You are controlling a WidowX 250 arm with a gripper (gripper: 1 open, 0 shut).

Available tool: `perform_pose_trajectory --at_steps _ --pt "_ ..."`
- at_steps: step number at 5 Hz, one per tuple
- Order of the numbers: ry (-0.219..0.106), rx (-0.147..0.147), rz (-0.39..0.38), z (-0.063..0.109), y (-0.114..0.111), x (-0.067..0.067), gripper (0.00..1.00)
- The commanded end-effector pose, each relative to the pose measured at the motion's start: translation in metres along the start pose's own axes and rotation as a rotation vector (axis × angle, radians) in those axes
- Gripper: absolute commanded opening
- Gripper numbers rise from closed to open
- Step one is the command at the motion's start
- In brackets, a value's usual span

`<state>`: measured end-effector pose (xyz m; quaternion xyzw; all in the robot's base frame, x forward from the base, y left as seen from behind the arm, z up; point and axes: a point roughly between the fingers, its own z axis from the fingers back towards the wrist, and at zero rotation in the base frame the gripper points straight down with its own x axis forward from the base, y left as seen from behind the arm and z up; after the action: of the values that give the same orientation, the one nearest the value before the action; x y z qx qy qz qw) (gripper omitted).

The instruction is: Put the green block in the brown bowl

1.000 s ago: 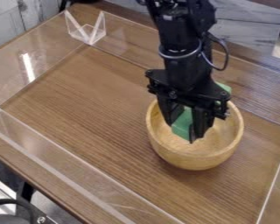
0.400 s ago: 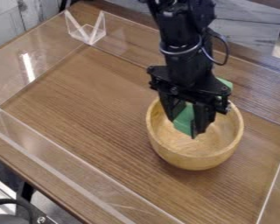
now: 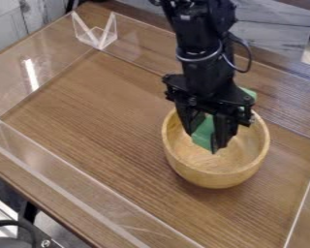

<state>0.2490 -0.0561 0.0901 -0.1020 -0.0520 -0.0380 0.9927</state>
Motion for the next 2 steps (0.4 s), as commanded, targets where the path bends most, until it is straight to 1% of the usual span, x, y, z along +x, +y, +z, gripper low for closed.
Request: perform_pose_trajectory --at_steps 1,2 --pt "-0.062 -0.004 -0.011 0.0124 0.0005 0.0162 0.0" --pt "-0.061 -0.005 -0.008 0.0099 0.0023 0.0185 0.0"
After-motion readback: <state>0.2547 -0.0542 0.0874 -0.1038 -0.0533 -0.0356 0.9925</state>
